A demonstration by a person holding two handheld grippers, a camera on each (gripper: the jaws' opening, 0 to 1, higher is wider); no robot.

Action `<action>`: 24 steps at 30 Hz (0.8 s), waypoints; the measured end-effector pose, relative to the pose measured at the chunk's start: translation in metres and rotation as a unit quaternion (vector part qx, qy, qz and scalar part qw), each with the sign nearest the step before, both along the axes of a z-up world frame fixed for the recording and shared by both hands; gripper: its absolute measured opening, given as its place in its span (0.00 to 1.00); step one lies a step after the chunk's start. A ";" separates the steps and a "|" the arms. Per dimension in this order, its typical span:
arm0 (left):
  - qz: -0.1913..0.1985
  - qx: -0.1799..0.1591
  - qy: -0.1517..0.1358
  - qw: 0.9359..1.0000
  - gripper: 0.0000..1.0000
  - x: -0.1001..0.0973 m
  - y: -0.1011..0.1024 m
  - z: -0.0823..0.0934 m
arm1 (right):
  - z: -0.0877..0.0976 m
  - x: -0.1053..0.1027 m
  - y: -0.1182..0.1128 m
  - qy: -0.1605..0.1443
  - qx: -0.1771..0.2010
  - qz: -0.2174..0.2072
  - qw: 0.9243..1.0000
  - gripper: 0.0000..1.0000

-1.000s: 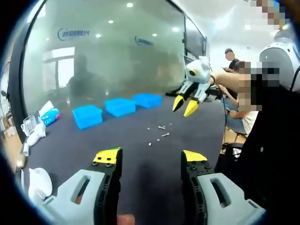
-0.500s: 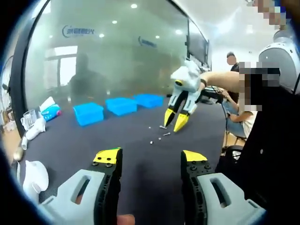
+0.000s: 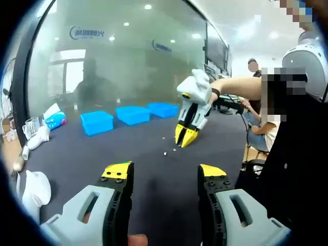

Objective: Sort the screws, nuts, and washers into the corresponding bins

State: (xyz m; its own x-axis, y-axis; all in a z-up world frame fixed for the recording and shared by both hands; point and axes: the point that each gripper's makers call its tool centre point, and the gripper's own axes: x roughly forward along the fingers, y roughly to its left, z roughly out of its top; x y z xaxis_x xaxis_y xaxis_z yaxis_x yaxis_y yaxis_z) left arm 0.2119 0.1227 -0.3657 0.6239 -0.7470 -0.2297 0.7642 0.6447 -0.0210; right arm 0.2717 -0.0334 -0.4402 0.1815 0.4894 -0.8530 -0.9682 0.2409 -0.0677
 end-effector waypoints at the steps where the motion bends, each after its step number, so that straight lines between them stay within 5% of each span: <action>1: 0.000 0.000 0.000 1.000 0.49 0.000 0.000 0.000 | 0.000 0.000 0.000 -0.003 -0.003 -0.001 1.000 0.05; 12: 0.000 0.001 -0.003 1.000 0.49 -0.001 -0.001 0.002 | 0.000 -0.002 -0.002 -0.025 -0.016 0.000 1.000 0.01; 24: 0.005 -0.001 -0.008 1.000 0.49 0.002 0.000 0.008 | 0.024 -0.006 -0.021 -0.032 0.071 -0.055 0.995 0.01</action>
State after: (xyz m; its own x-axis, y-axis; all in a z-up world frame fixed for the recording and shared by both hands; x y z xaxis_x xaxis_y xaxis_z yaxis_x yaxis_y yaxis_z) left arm 0.2144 0.1228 -0.3578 0.6346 -0.7415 -0.2179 0.7582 0.6519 -0.0105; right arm 0.2661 -0.0542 -0.4166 0.2931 0.5776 -0.7619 -0.9299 0.3573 -0.0869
